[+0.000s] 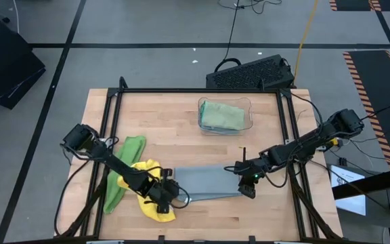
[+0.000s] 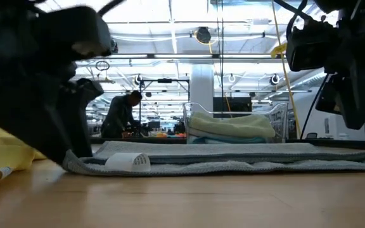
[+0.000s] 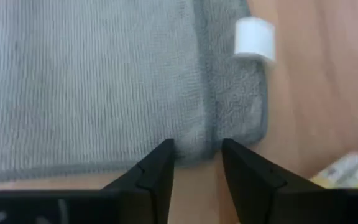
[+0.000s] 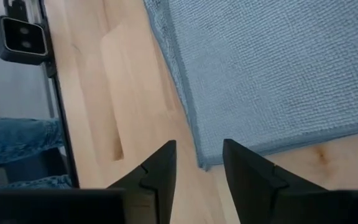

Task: Fold microfiber towels
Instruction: Fold the gray towel

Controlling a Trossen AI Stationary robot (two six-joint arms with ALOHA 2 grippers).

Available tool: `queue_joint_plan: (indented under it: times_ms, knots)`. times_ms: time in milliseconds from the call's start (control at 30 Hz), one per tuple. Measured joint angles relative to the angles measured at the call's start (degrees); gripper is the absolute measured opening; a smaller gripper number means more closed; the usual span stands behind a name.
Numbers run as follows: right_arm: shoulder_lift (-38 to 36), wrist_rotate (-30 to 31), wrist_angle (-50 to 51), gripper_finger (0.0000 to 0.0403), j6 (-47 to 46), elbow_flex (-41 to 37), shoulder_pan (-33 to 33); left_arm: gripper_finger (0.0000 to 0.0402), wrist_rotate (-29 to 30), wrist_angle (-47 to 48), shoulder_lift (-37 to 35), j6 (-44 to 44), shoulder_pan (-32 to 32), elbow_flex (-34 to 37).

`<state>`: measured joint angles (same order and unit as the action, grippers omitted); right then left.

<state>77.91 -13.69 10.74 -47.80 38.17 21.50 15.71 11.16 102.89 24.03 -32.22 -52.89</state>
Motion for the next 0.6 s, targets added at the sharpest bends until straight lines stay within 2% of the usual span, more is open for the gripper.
queue_joint_plan:
  times_ms: [200, 367, 600]
  knots:
    - [-0.13, 0.06, -0.94, 0.0125, -0.99, 0.00, 0.00, 0.0075, -1.31, -0.33, -0.44, -0.35, 0.58, -0.04]
    - [-0.13, 0.07, -0.74, 0.0125, -0.73, 0.00, 0.00, 0.0011, -5.40, -1.79, -0.52, 0.48, 1.09, -0.04]
    - [-0.13, 0.11, -0.71, 0.0125, -0.74, 0.00, 0.00, 0.0010, -7.82, -1.89, -2.06, 1.15, 1.14, -1.02]
